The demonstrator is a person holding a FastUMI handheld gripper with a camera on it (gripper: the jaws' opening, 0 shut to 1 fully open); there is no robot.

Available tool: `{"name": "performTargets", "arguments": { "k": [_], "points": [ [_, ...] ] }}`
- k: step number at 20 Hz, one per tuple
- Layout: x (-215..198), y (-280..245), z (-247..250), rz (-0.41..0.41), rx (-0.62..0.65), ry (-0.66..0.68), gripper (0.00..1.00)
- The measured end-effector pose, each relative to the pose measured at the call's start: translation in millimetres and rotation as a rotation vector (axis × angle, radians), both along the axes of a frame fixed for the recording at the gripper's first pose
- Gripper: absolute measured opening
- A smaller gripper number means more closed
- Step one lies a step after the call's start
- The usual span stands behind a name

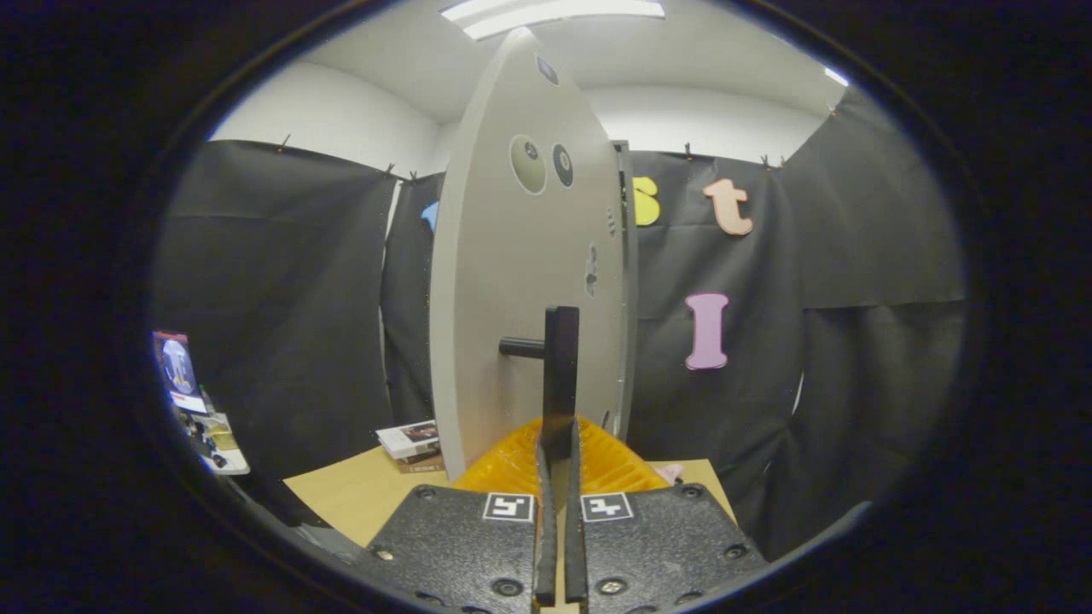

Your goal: Open the shoe cabinet door, grab the shoes and put them into the shoe cabinet, then close the shoe cabinet door.

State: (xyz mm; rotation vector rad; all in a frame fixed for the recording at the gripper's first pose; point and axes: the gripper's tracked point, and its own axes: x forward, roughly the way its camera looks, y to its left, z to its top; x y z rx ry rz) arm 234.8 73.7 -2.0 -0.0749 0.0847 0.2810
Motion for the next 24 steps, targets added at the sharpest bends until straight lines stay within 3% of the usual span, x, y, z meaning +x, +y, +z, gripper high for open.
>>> {"name": "performTargets", "arguments": {
  "k": [4,5,8,13,15,16,19,20,24],
  "points": [
    [10,-30,2,-0.124,-0.011,-0.024,0.04],
    [11,-34,6,-0.123,-0.001,-0.034,0.04],
    [7,-10,6,-0.009,0.080,-0.013,0.04],
    [-3,-26,16,-0.060,0.008,-0.105,0.06],
    [-31,-26,35,-0.102,0.020,-0.199,0.24],
    [-46,-21,38,-0.112,0.023,-0.225,0.45],
    [-66,-15,32,-0.169,0.013,-0.224,0.81],
    [-69,-12,27,-0.197,0.013,-0.208,0.99],
    [-73,23,7,-0.194,0.062,-0.160,1.00]
  ]
}}
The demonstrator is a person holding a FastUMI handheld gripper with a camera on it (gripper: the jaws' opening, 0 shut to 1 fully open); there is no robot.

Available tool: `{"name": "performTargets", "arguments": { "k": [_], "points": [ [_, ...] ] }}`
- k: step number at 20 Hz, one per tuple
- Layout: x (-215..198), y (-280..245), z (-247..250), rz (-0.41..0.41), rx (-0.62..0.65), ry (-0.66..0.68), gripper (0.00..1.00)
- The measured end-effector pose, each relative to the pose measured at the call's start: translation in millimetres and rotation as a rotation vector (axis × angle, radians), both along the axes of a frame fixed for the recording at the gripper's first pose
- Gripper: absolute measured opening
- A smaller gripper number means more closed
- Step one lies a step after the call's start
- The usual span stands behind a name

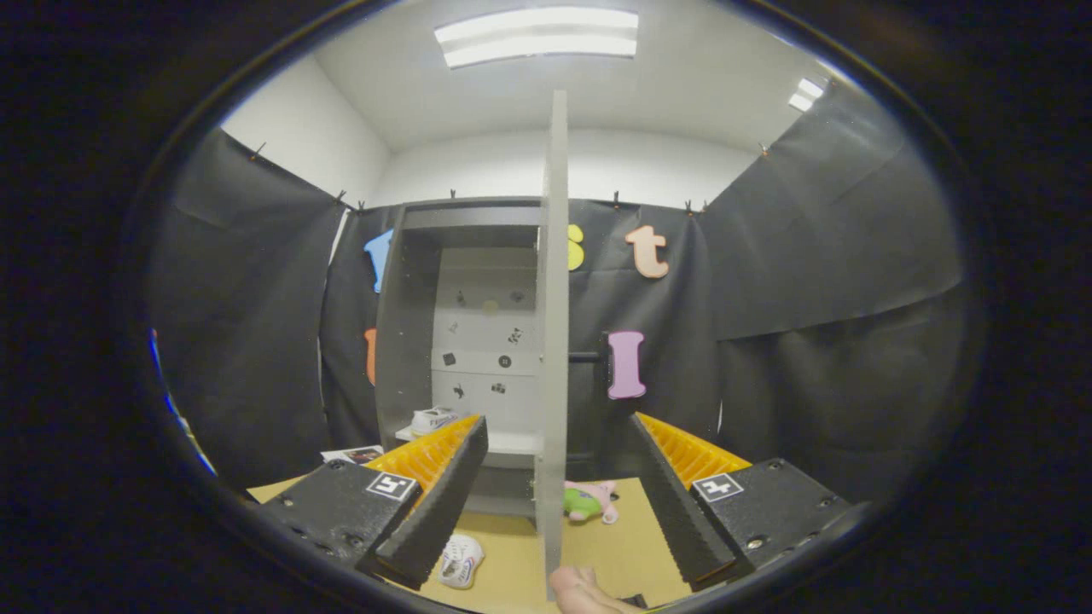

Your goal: Open the shoe cabinet door, grab the shoes and put them into the shoe cabinet, then close the shoe cabinet door.

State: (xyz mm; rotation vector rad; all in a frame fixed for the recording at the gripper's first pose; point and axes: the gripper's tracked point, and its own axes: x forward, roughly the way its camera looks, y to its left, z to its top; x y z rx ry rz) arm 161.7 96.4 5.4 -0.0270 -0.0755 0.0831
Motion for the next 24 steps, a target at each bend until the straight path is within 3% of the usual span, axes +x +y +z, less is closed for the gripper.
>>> {"name": "performTargets", "arguments": {
  "k": [7,11,15,17,24],
  "points": [
    [9,79,-66,0.080,-0.010,0.061,1.00],
    [21,126,-129,0.140,-0.009,0.124,1.00],
    [51,151,-214,0.138,-0.041,0.263,1.00],
    [63,168,-253,0.175,-0.045,0.329,1.00],
    [104,179,-397,0.140,-0.054,0.621,0.99]
  ]
}}
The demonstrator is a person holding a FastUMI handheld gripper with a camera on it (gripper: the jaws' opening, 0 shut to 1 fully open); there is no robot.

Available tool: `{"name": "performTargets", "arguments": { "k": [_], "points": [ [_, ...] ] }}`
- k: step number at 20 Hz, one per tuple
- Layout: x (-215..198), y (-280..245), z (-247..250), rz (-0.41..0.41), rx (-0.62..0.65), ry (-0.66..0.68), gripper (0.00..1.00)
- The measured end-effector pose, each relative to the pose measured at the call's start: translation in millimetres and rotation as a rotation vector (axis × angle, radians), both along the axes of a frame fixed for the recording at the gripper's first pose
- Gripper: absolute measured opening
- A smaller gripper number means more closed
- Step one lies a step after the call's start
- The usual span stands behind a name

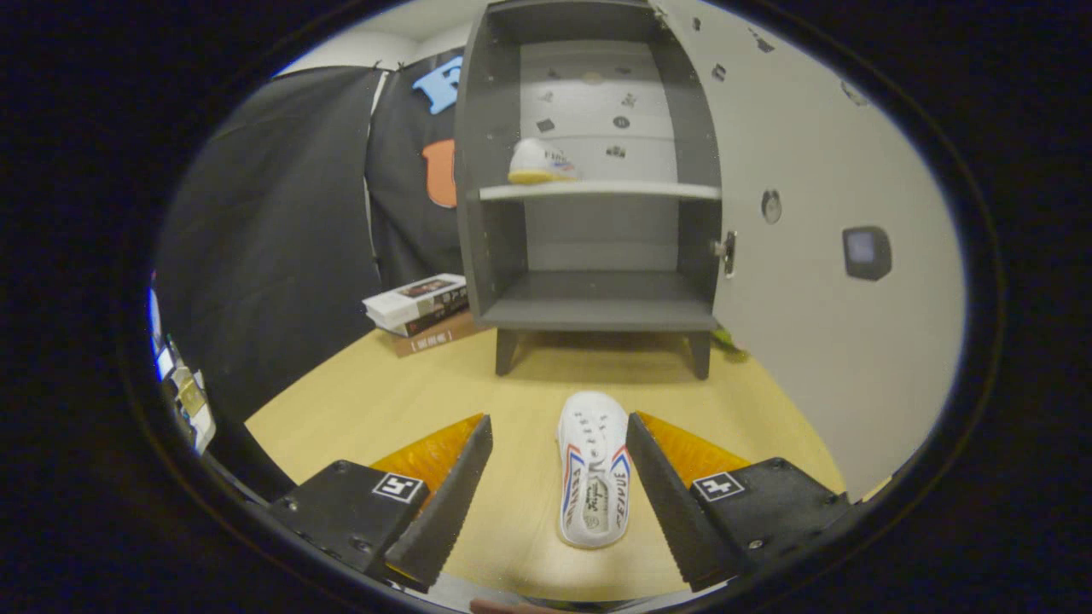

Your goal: Open the shoe cabinet door, grab the shoes and put them into the shoe cabinet, then close the shoe cabinet door.

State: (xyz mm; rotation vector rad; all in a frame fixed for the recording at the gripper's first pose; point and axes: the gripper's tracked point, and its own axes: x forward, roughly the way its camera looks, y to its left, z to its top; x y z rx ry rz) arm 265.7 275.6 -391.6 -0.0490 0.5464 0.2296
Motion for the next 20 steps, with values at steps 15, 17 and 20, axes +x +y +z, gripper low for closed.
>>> {"name": "performTargets", "arguments": {
  "k": [15,17,20],
  "points": [
    [40,-9,-103,-0.136,0.082,0.187,0.36],
    [43,0,-106,-0.117,0.135,0.171,0.27],
    [51,-1,-102,-0.139,0.132,0.103,0.05]
  ]
}}
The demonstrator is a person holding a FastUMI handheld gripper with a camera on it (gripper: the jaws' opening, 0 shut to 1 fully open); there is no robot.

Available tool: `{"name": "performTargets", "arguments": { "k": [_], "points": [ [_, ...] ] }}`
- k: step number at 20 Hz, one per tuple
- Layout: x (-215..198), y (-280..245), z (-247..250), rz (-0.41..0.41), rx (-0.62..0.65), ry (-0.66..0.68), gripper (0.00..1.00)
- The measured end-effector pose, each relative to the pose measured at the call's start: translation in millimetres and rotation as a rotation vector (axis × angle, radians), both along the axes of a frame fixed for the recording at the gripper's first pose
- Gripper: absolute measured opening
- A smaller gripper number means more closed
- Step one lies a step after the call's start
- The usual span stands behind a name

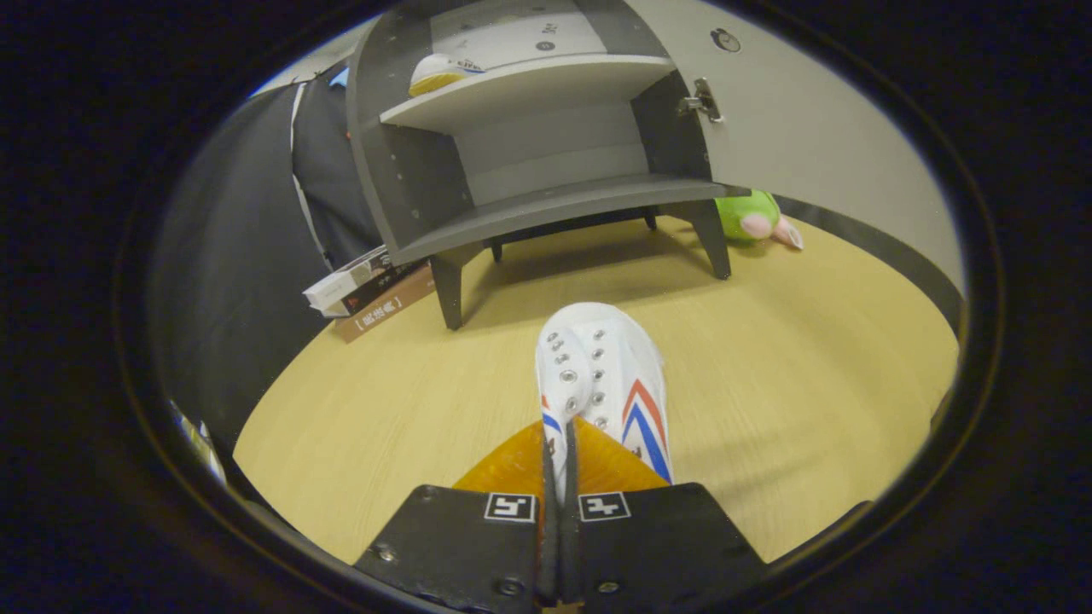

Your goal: Open the shoe cabinet door, grab the shoes and put them into the shoe cabinet, then close the shoe cabinet door.

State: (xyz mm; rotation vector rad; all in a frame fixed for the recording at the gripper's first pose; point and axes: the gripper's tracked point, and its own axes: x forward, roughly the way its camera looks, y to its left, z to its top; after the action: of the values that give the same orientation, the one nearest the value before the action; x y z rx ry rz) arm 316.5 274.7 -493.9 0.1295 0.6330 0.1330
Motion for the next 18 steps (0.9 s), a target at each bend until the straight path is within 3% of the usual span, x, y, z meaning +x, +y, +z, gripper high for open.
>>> {"name": "performTargets", "arguments": {
  "k": [3,9,18],
  "points": [
    [5,-4,6,-0.051,-0.006,-0.044,0.05],
    [10,-1,25,-0.003,-0.040,-0.131,0.05],
    [-19,7,147,0.098,-0.066,-0.289,0.05]
  ]
}}
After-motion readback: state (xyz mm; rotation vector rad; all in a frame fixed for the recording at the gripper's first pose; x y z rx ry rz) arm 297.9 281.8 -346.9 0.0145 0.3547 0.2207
